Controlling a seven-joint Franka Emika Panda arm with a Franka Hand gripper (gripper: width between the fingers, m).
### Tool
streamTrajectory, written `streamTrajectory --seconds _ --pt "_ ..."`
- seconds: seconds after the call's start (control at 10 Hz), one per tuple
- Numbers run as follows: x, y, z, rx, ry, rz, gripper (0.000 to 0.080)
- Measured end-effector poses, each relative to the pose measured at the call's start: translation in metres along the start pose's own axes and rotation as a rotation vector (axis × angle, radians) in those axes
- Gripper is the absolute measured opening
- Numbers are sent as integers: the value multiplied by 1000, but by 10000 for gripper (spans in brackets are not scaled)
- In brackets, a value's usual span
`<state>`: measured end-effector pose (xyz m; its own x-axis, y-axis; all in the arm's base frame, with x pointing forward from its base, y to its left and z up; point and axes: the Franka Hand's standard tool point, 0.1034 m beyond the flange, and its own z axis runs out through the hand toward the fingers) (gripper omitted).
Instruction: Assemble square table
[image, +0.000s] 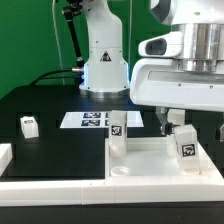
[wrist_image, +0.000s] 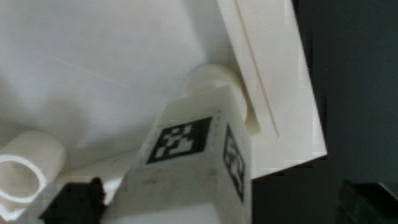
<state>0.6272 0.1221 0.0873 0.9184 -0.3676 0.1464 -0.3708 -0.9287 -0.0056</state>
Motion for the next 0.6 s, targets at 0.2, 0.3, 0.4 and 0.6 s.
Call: streamTrajectory --seconds 0.2,0.3,0.4,0.6 --pt "0 0 0 0 0 15 373" --pt "0 0 0 2 -2 95 289" --pt "0 0 1 1 -2 174 289" --pt "0 1 1 0 -3 326 289"
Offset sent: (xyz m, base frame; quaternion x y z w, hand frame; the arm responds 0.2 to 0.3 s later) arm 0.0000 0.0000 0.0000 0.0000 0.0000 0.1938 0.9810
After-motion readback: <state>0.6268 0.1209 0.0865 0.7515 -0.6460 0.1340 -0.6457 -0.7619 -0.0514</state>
